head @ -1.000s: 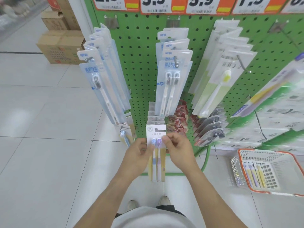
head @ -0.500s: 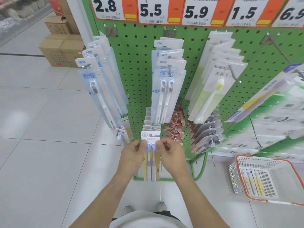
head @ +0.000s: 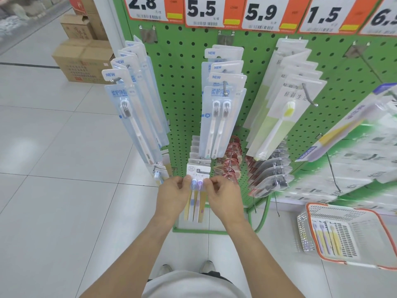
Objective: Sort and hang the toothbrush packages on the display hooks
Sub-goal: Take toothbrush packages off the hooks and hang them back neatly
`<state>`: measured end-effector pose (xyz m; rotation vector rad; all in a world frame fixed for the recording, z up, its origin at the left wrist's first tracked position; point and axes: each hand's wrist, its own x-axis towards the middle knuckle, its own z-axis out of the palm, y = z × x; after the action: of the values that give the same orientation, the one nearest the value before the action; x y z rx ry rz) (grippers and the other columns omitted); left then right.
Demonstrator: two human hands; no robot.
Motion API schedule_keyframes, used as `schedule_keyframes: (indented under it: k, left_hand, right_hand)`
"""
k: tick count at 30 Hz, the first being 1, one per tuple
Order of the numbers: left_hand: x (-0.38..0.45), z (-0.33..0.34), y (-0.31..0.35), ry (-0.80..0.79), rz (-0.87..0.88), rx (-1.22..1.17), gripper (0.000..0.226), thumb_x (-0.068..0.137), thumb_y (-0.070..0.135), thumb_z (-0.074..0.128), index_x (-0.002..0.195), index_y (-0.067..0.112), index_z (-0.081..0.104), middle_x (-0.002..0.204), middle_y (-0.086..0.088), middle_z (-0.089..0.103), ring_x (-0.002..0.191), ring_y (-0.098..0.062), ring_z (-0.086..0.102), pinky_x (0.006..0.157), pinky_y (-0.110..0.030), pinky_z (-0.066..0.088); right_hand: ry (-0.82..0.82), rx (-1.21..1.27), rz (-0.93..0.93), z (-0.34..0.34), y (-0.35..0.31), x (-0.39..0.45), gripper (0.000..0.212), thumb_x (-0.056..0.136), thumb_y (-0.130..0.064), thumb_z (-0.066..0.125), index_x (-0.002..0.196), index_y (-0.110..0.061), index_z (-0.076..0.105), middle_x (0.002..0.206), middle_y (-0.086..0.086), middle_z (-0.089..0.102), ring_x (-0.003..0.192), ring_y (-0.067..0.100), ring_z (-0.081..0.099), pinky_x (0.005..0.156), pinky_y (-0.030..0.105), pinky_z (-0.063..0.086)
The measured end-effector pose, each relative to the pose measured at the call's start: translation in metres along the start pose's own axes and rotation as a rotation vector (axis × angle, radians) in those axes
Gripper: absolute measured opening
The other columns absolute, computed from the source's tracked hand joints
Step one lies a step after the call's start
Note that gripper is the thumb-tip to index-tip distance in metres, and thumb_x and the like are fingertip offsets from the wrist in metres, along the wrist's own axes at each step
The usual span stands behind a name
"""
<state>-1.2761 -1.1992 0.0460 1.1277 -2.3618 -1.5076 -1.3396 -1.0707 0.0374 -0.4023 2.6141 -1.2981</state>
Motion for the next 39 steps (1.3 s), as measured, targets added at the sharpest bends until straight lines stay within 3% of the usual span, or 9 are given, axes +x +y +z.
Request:
schedule_keyframes:
  k: [3, 5, 10, 13, 17, 22, 27, 35, 39]
  left_hand:
    - [0.001, 0.001, 0.002, 0.028, 0.0, 0.002, 0.028, 0.101, 0.038, 0.054, 0.103, 0.015, 0.069, 0.09, 0.009, 0.068, 0.087, -0.011, 0.061, 0.074, -0.022, 0.04]
    - [-0.001, 0.003, 0.001, 0.038, -0.011, -0.042, 0.025, 0.101, 0.037, 0.056, 0.11, 0.015, 0.066, 0.091, 0.014, 0.064, 0.091, -0.011, 0.059, 0.076, -0.022, 0.039]
    - [-0.006, 0.01, -0.003, 0.082, 0.004, -0.081, 0.03, 0.098, 0.038, 0.061, 0.116, 0.014, 0.056, 0.108, 0.005, 0.063, 0.091, -0.02, 0.064, 0.079, -0.032, 0.049]
    - [-0.012, 0.011, -0.009, 0.135, 0.026, -0.104, 0.03, 0.095, 0.041, 0.064, 0.108, 0.016, 0.055, 0.101, 0.004, 0.064, 0.08, -0.024, 0.067, 0.075, -0.042, 0.056]
    - [-0.025, 0.013, -0.013, -0.085, -0.026, -0.13, 0.009, 0.098, 0.021, 0.059, 0.094, 0.014, 0.062, 0.089, 0.004, 0.064, 0.066, -0.025, 0.068, 0.06, -0.042, 0.058]
    - [-0.037, 0.017, -0.033, -0.535, 0.003, 0.118, 0.01, 0.1, 0.033, 0.057, 0.097, 0.027, 0.064, 0.102, 0.008, 0.066, 0.089, -0.017, 0.071, 0.068, -0.023, 0.053]
    - [-0.046, 0.018, -0.034, -0.536, -0.01, 0.087, 0.009, 0.101, 0.03, 0.056, 0.1, 0.026, 0.064, 0.1, 0.013, 0.064, 0.091, -0.017, 0.07, 0.057, -0.008, 0.043]
    - [-0.041, 0.017, -0.025, -0.492, 0.118, 0.136, 0.012, 0.1, 0.026, 0.057, 0.104, 0.019, 0.066, 0.095, 0.01, 0.064, 0.073, -0.007, 0.059, 0.063, -0.011, 0.045]
    - [-0.042, 0.019, -0.018, -0.533, 0.144, 0.152, 0.014, 0.1, 0.029, 0.058, 0.111, 0.021, 0.063, 0.094, 0.014, 0.06, 0.071, -0.005, 0.056, 0.063, -0.013, 0.045]
  right_hand:
    - [0.031, -0.055, -0.042, -0.007, 0.006, -0.005, 0.013, 0.094, -0.022, 0.064, 0.085, -0.019, 0.072, 0.061, -0.017, 0.063, 0.061, 0.003, 0.063, 0.066, 0.024, 0.049]
    - [0.055, -0.081, -0.074, -0.011, 0.013, -0.009, 0.01, 0.092, -0.014, 0.064, 0.087, -0.02, 0.071, 0.063, -0.02, 0.06, 0.063, 0.006, 0.063, 0.066, 0.026, 0.051]
    - [0.244, -0.026, -0.04, -0.02, 0.034, -0.02, 0.014, 0.091, -0.009, 0.066, 0.099, -0.02, 0.068, 0.08, -0.016, 0.064, 0.07, -0.007, 0.06, 0.068, 0.013, 0.049]
    - [0.331, 0.005, -0.062, -0.028, 0.041, -0.017, 0.019, 0.093, -0.011, 0.065, 0.107, -0.025, 0.063, 0.097, -0.009, 0.062, 0.083, 0.002, 0.063, 0.071, 0.033, 0.055]
    - [0.212, -0.1, -0.107, -0.034, 0.047, 0.0, 0.028, 0.098, -0.02, 0.062, 0.125, -0.017, 0.058, 0.117, -0.004, 0.059, 0.098, 0.009, 0.059, 0.081, 0.03, 0.05]
    - [0.147, -0.128, -0.032, -0.033, 0.05, 0.017, 0.018, 0.094, -0.019, 0.068, 0.11, -0.012, 0.065, 0.096, -0.002, 0.066, 0.087, 0.02, 0.064, 0.078, 0.037, 0.053]
    - [0.216, -0.133, -0.076, -0.035, 0.048, 0.008, 0.006, 0.09, -0.014, 0.073, 0.095, -0.014, 0.069, 0.086, -0.007, 0.064, 0.087, 0.018, 0.062, 0.074, 0.028, 0.043]
    - [0.121, -0.047, -0.078, -0.055, 0.044, -0.006, 0.015, 0.096, -0.013, 0.062, 0.094, -0.026, 0.055, 0.085, -0.006, 0.066, 0.078, 0.018, 0.061, 0.07, 0.034, 0.046]
    - [0.136, -0.048, -0.089, -0.075, 0.031, -0.019, 0.016, 0.096, -0.011, 0.064, 0.097, -0.027, 0.061, 0.087, -0.01, 0.068, 0.079, -0.001, 0.059, 0.07, 0.023, 0.043]
